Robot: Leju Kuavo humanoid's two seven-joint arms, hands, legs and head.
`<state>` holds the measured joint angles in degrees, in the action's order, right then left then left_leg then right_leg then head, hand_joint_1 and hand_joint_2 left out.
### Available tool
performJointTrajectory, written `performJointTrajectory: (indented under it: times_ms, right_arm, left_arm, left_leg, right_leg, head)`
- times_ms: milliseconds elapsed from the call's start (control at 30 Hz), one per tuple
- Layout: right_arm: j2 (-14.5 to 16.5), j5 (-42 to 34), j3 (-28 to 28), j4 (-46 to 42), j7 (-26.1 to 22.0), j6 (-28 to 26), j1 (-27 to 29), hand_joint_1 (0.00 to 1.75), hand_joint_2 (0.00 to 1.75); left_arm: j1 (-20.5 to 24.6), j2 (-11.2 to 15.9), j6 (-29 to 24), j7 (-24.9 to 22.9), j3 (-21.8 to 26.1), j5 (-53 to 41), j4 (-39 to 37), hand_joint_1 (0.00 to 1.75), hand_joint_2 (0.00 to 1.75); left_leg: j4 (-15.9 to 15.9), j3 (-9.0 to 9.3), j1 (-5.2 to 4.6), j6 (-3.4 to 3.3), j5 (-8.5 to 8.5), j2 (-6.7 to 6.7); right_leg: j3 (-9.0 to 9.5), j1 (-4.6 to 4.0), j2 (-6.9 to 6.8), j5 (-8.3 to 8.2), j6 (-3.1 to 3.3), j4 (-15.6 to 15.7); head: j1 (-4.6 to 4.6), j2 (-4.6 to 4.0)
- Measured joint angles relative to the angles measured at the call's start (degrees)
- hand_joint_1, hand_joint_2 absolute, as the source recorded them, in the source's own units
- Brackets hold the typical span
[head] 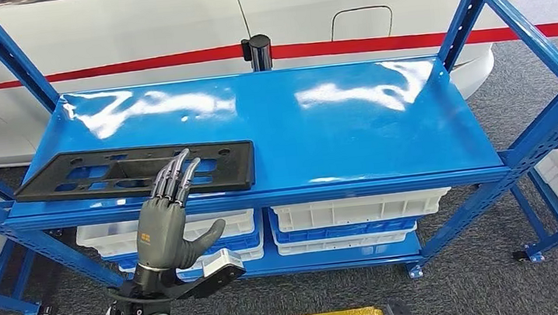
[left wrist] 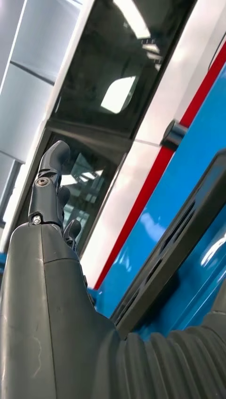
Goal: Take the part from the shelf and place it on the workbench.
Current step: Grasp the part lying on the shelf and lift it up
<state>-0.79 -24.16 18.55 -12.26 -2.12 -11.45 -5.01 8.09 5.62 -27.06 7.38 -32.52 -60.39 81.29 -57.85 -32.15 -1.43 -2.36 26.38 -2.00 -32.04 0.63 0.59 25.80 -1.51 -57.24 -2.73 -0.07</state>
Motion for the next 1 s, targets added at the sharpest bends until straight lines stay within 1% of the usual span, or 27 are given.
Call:
performJointTrajectory:
  times_ms: [200, 333, 500, 767, 900, 1000]
  right_arm:
    - [0.1, 0.06, -0.22, 0.0, -0.2, 0.05, 0.03, 0.0, 1.75]
    - [0.11, 0.21, -0.61, 0.0, -0.26, 0.13, 0.05, 0.0, 1.75]
    - [0.1, 0.91, -0.92, 0.0, -0.15, 0.15, 0.03, 0.0, 1.75]
    - [-0.12, 1.86, -1.04, 0.0, 0.77, 0.34, -0.04, 0.0, 1.75]
    - [-0.27, 2.34, -1.04, 0.0, 0.94, 0.39, -0.06, 0.0, 1.75]
    - [-0.31, 2.93, -1.04, 0.0, 1.15, 0.48, -0.09, 0.0, 1.75]
  left_arm:
    - [-0.05, 0.72, 0.38, -1.9, 1.4, -1.48, -0.02, 0.0, 1.75]
    - [0.2, 0.74, 2.34, -3.5, 2.0, -1.72, -0.74, 0.0, 1.75]
    - [1.79, 0.74, 6.01, -4.87, 2.86, -0.24, -4.57, 0.0, 1.75]
    - [4.93, 0.74, 10.19, -4.97, 4.1, 3.1, -10.69, 0.0, 1.75]
    - [6.4, 0.72, 10.28, -5.08, 4.51, 2.98, -13.41, 0.0, 1.75]
    - [8.41, 0.72, 8.59, -5.5, 4.92, 2.04, -16.39, 0.0, 1.75]
  left_leg:
    - [0.0, 0.0, 0.0, 0.0, 0.0, 0.0]
    - [0.0, 0.0, 0.0, 0.0, 0.0, 0.0]
    - [0.0, 0.01, 0.0, 0.0, -0.01, 0.0]
    - [0.0, 0.01, 0.0, 0.01, -0.01, 0.0]
    - [0.0, 0.01, 0.0, 0.01, -0.01, 0.0]
    - [0.0, 0.01, 0.0, 0.01, -0.01, 0.0]
  right_leg:
    - [-0.01, 0.0, 0.0, 0.0, 0.0, 0.0]
    - [-0.02, 0.0, 0.0, 0.0, 0.0, 0.0]
    - [-0.01, 0.0, 0.0, 0.0, 0.0, 0.0]
    - [-0.01, 0.0, 0.0, 0.0, 0.0, 0.0]
    - [-0.02, 0.0, 0.0, 0.0, 0.0, 0.0]
    - [-0.01, 0.0, 0.0, 0.0, 0.0, 0.0]
  head:
    - [0.01, 0.0]
    - [0.01, 0.0]
    - [0.01, 0.0]
    - [0.0, 0.0]
    - [0.01, 0.0]
    - [0.0, 0.0]
